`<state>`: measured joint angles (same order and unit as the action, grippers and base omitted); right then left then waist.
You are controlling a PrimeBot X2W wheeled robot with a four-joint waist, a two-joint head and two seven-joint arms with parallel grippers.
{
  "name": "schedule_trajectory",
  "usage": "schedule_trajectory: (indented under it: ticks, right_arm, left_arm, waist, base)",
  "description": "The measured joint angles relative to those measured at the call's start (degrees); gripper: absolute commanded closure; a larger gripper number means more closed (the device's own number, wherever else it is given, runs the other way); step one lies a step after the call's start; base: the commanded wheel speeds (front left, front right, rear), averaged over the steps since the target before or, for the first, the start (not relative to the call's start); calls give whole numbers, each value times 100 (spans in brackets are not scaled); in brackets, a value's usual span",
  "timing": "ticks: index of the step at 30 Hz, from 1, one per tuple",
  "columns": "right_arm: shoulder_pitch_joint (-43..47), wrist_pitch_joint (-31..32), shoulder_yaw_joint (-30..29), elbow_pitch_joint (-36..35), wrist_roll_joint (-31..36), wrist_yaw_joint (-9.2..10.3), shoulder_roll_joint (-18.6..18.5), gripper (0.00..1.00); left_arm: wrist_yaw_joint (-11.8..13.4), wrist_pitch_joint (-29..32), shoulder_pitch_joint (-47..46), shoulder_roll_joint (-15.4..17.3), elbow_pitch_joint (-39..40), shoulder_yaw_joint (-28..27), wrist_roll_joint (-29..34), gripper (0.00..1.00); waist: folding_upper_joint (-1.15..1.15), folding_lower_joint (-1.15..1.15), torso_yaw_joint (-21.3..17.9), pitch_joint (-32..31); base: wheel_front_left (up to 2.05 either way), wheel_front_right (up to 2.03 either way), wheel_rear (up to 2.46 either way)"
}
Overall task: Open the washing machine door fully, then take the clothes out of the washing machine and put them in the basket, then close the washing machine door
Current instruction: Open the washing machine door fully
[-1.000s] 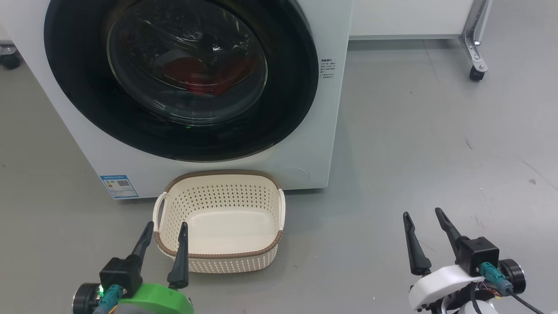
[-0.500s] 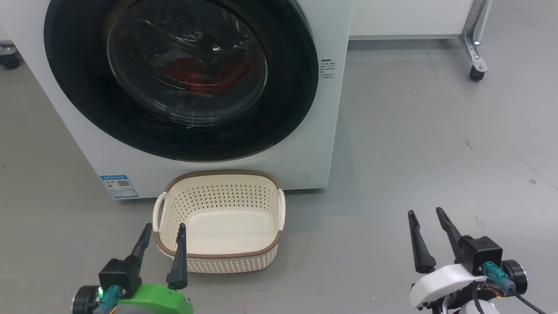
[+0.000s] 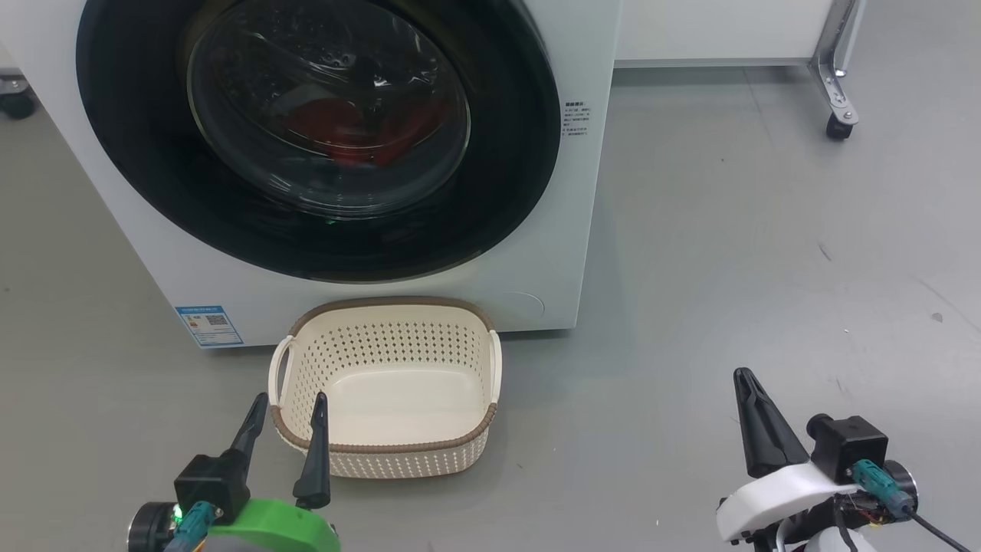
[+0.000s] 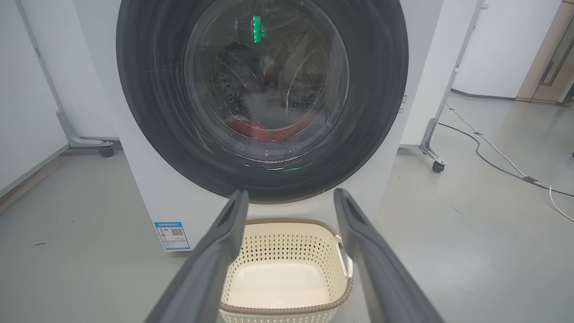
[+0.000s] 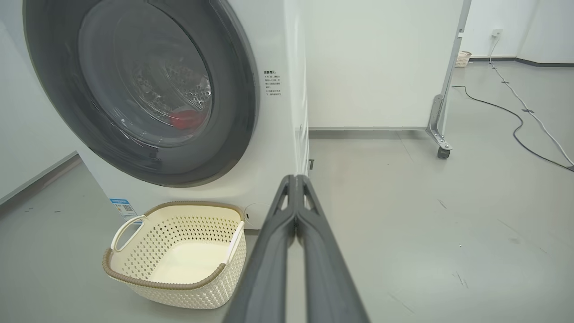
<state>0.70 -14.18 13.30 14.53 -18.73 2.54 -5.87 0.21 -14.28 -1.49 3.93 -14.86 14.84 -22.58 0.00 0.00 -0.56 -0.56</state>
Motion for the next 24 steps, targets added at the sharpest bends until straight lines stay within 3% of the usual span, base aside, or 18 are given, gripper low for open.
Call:
schedule_trajectory:
  ticks: [6,14,24]
  right_arm:
    - [0,0,-272,3,-802,-252,234,100]
    - [-85,54,-790,15,-2572,-762,389,100]
    - [-773,726,-1216,-46,-4889,-903,378,100]
  left_arm:
    - [-3,0,-1,-3,14,11,34,0]
    - [-10,-1,-24,-9,149,10,100,0]
    - [-62,-2,-241,-27,354,27,255,0]
  waist:
    - [0,0,16,41]
    - [0,0,61,264]
    - [0,0,166,680]
  base:
    - [0,0,0]
    - [0,0,0]
    - [0,0,0]
